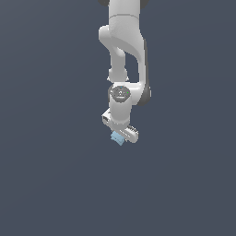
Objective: Pick up the object and move it to a goal position.
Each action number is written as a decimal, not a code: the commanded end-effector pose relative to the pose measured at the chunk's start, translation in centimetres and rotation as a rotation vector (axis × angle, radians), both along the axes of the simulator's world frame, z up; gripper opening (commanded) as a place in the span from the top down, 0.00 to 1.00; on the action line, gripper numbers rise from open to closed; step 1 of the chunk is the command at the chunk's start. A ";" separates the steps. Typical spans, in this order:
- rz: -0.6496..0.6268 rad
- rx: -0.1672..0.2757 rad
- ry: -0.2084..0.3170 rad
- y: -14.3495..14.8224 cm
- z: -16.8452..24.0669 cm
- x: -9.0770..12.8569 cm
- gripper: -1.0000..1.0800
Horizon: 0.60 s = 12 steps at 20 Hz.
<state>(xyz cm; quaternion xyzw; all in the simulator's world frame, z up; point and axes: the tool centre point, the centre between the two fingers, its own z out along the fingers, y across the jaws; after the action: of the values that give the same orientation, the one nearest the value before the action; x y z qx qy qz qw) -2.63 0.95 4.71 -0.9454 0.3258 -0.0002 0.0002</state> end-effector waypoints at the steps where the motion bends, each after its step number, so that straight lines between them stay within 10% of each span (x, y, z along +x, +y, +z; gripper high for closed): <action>1: 0.000 0.000 -0.001 -0.1 0.8 0.0 1.00; 12: -0.001 0.000 0.000 -1.0 9.0 0.2 1.00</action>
<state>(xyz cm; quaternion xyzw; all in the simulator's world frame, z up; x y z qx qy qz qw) -2.43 0.12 12.33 -0.9453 0.3262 -0.0002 0.0003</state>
